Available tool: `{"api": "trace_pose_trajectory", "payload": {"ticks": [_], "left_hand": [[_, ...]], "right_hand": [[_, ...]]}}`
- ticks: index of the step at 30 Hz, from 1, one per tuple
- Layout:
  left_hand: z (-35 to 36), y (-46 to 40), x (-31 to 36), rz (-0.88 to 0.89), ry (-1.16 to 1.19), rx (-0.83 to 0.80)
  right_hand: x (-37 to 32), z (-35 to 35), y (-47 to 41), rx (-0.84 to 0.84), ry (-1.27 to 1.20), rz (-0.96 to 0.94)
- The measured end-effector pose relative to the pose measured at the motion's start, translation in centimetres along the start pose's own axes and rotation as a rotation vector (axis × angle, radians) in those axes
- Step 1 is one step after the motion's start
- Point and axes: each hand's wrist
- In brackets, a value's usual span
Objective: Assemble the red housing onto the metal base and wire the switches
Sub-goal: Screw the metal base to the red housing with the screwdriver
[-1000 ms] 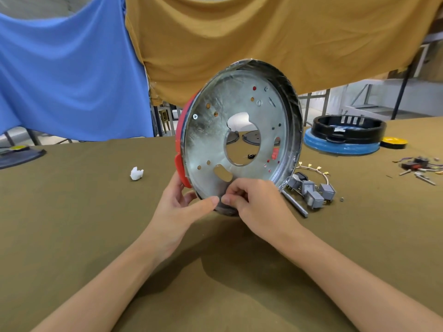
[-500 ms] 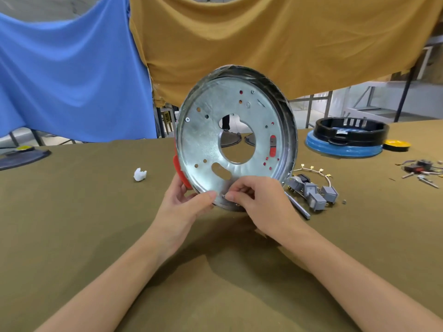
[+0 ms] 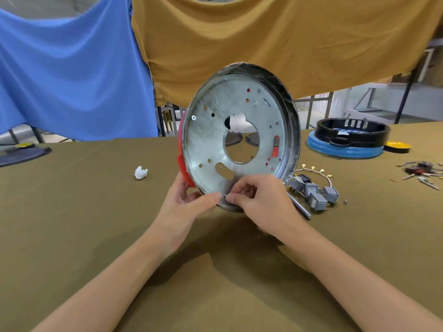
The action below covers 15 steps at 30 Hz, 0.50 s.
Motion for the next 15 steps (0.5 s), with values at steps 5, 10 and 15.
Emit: {"api": "trace_pose_trajectory", "payload": {"ticks": [5,10,15], "left_hand": [[-0.2,-0.6,0.2,-0.067,0.108,0.060],[-0.9,-1.3,0.3,-0.132,0.191,0.214],[-1.6,-1.9,0.1,-0.148,0.233,0.317]], "right_hand": [[-0.2,-1.8,-0.5,0.200,-0.095,-0.114],[1.7,-4.8,-1.6,0.176,0.215,0.178],[2.0,-3.8,-0.6,-0.327,0.704,0.268]]}}
Point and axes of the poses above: each hand's wrist, its own y-axis away from the middle knuckle, its own z-axis out of the palm, x = y × z, and after that the axes turned 14 degrees about x, right-handed
